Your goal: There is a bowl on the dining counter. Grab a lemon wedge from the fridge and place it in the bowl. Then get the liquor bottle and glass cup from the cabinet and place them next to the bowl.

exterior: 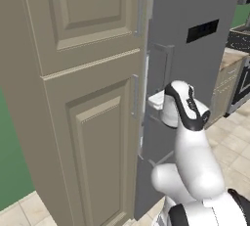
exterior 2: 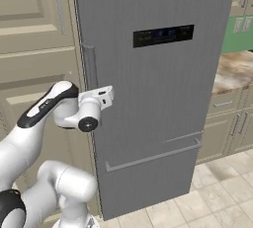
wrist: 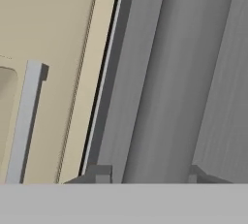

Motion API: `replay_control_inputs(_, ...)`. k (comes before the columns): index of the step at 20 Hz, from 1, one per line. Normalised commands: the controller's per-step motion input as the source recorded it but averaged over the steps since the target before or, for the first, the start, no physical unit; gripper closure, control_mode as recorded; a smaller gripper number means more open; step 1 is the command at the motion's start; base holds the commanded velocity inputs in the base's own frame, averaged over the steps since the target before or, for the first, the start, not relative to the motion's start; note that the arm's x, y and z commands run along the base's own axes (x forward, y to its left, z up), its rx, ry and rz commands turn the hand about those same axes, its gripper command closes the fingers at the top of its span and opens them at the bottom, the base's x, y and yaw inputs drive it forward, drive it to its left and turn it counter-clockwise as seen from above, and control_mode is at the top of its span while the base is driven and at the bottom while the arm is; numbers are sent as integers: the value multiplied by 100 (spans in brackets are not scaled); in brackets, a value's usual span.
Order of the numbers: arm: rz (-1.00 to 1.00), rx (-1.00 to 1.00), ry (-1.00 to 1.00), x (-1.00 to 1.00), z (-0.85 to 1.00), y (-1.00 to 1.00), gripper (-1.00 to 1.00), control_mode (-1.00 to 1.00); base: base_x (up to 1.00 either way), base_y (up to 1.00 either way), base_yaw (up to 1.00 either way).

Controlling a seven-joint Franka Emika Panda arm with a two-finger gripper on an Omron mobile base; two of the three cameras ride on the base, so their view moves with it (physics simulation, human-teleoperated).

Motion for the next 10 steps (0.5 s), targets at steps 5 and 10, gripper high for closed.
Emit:
replay_control_inputs(5, 0, -3, 5, -37, 79, -53, 100, -100, 0, 0, 0)
replay_control_inputs(10, 0, -5, 18, -30, 79, -51, 100, -100, 0, 0, 0)
